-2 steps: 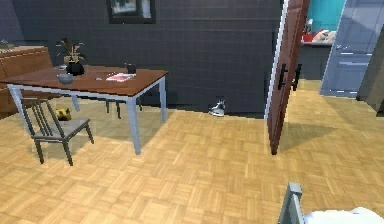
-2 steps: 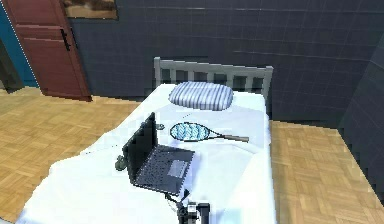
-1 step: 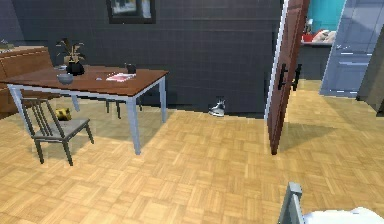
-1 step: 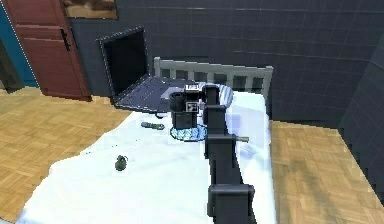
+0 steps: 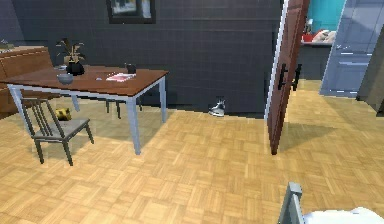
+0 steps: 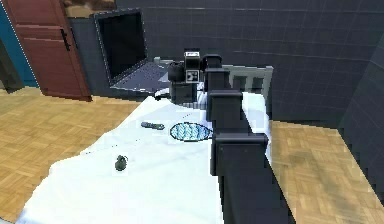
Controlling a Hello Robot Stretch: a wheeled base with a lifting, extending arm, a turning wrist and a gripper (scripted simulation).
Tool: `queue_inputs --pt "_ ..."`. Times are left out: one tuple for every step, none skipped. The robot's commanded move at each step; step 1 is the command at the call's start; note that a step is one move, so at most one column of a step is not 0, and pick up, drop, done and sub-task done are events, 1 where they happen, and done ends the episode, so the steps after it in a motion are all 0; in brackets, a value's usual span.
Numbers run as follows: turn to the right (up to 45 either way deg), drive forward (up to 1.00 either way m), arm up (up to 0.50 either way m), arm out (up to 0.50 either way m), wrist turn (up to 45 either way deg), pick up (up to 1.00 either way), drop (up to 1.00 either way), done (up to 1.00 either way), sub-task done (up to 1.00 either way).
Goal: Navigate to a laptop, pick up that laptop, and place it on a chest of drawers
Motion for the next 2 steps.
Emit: queue_inputs --pt "0.0 0.0 0.0 0.0 -45.0 0.0 0.0 0.0 0.0" --pt "0.0 0.0 0.0 0.0 -45.0 0.0 0.0 0.0 0.0"
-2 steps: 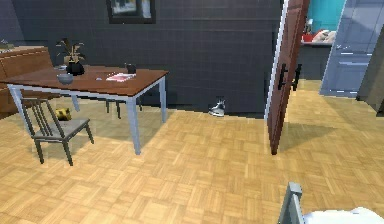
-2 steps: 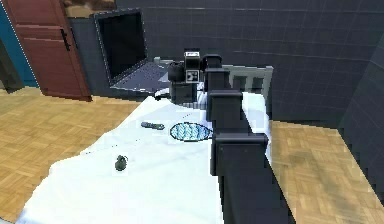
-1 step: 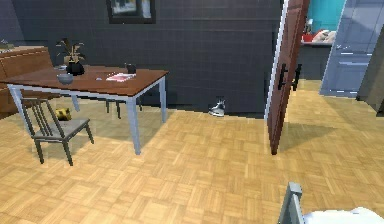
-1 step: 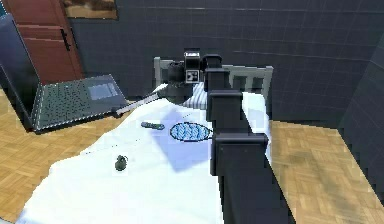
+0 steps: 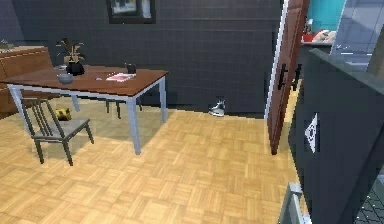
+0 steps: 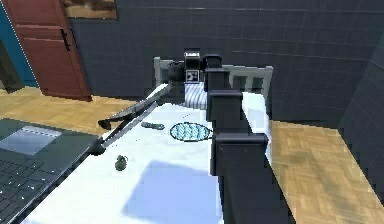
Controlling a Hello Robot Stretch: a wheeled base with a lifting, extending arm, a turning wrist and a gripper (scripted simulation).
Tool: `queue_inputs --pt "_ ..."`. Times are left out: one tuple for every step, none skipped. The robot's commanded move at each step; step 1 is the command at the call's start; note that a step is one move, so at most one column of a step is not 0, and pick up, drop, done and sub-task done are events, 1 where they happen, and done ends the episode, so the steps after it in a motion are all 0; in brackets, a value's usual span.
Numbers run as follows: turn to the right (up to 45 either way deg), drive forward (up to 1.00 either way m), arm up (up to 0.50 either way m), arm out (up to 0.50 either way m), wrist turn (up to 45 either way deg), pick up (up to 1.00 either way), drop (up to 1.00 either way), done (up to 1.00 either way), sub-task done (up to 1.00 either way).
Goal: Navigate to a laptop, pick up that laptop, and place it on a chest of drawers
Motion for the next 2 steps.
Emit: queue_inputs --pt "0.0 0.0 0.0 0.0 -27.0 0.0 0.0 0.0 0.0" --pt "0.0 0.0 0.0 -0.34 0.0 0.0 0.0 0.0 0.0"
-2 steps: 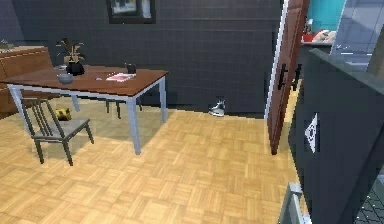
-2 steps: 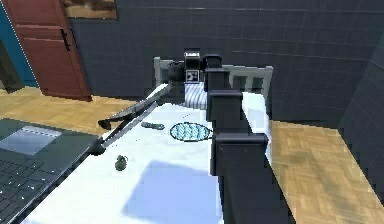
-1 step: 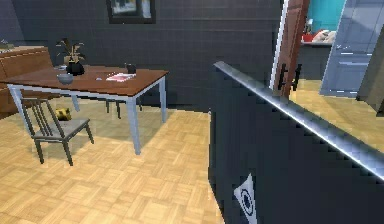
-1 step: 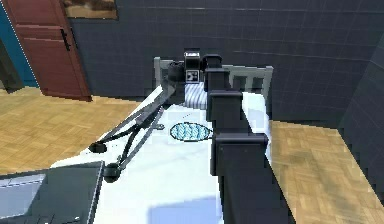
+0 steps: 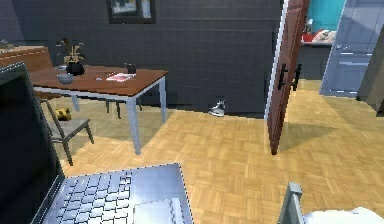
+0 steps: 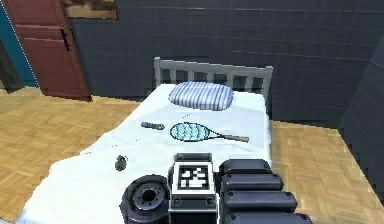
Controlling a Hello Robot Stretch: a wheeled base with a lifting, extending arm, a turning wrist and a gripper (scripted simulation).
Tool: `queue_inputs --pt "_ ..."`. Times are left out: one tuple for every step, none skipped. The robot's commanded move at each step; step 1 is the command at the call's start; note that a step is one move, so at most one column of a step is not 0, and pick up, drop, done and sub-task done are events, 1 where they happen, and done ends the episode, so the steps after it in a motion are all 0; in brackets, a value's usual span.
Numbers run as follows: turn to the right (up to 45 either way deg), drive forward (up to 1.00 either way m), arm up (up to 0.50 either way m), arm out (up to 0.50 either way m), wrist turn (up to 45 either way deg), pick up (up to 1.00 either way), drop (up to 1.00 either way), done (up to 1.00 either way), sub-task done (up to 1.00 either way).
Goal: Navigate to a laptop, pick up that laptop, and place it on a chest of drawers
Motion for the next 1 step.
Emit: queue_inputs --pt "12.0 0.0 0.0 0.0 0.0 0.0 0.0 0.0 0.0"
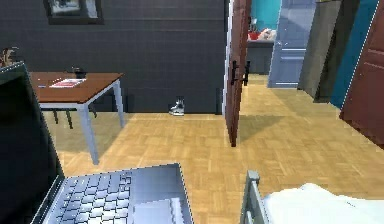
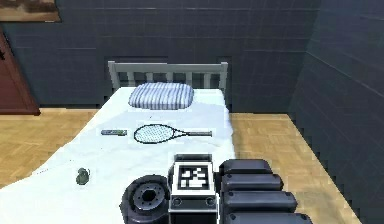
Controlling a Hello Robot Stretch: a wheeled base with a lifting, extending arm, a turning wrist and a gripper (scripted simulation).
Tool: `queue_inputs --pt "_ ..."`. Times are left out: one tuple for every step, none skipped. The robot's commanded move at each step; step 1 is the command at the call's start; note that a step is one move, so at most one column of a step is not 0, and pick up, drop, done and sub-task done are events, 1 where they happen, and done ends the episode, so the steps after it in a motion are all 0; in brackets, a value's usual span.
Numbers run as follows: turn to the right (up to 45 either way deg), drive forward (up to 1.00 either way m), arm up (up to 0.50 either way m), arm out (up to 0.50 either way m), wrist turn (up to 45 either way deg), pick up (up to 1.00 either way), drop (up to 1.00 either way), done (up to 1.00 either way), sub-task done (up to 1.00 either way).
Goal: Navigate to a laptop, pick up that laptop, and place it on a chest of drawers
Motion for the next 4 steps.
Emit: queue_inputs --pt "0.0 1.0 0.0 0.0 0.0 0.0 0.0 0.0 0.0" --pt "6.0 0.0 0.0 0.0 0.0 0.0 0.0 0.0 0.0" --pt "0.0 0.2 0.0 0.0 0.0 0.0 0.0 0.0 0.0" --pt "36.0 0.0 0.0 0.0 0.0 0.0 0.0 0.0 0.0"
